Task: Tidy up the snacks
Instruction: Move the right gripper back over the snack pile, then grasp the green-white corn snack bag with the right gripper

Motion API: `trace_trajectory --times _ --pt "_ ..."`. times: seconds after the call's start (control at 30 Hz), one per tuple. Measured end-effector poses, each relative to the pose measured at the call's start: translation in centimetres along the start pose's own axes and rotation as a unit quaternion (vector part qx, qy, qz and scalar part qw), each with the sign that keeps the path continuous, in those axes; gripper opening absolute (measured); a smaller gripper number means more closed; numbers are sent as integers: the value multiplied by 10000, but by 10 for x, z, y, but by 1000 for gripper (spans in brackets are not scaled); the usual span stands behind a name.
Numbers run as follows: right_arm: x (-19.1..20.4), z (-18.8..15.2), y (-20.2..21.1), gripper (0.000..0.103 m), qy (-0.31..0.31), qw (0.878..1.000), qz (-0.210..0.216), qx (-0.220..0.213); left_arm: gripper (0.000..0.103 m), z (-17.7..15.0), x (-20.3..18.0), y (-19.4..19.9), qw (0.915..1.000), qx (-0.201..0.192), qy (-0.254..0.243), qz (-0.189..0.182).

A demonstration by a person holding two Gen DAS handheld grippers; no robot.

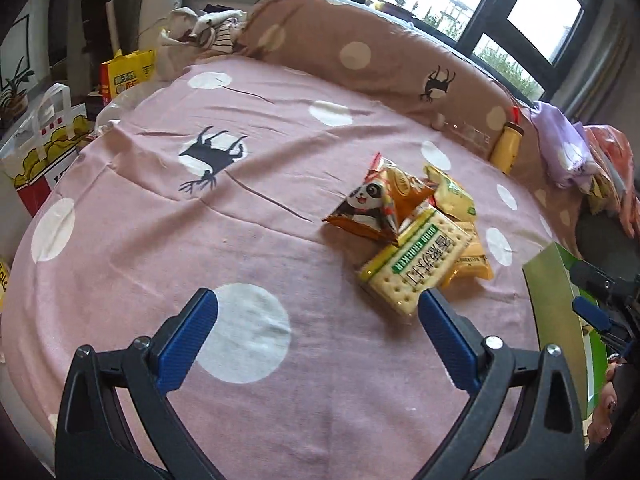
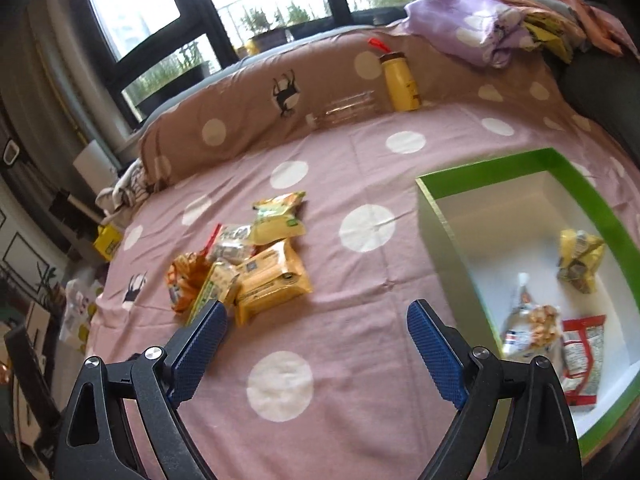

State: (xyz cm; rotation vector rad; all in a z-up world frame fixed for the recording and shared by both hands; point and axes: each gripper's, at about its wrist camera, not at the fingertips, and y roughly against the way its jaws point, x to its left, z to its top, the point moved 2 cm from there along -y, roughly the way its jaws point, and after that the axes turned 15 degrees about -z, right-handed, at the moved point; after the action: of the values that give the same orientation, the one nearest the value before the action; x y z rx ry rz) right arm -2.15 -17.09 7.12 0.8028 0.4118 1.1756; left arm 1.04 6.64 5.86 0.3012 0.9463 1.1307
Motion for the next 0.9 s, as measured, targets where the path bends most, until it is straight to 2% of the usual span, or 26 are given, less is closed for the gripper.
trace_trajectory --times 0.17,0.23,0.33,0.5,0.57,0.63,0.73,0.8,0.9 --pt "40 37 -46 92 257 9977 93 616 101 6 15 4 9997 -15 263 -15" --pt "51 56 -75 92 300 9959 -109 847 101 8 18 6 9995 -41 309 52" --pt "63 76 -114 92 240 9940 -382 997 101 10 23 5 9992 -19 379 84" --pt "75 86 -160 91 285 9908 -476 1232 101 10 26 4 9988 79 490 -24" --pt "77 84 -169 80 309 9899 -559 1268 101 11 26 4 9987 83 499 -69" --pt "77 80 -175 61 355 9885 -489 1388 101 11 25 5 9987 77 492 -88" --pt "74 80 -168 42 349 9913 -372 1217 101 10 23 5 9988 93 465 -69" --pt "69 80 -153 34 245 9927 -338 1132 101 9 22 4 9989 102 444 -69" --pt "64 84 -119 34 184 9961 -68 862 101 8 21 5 9991 89 411 -38"
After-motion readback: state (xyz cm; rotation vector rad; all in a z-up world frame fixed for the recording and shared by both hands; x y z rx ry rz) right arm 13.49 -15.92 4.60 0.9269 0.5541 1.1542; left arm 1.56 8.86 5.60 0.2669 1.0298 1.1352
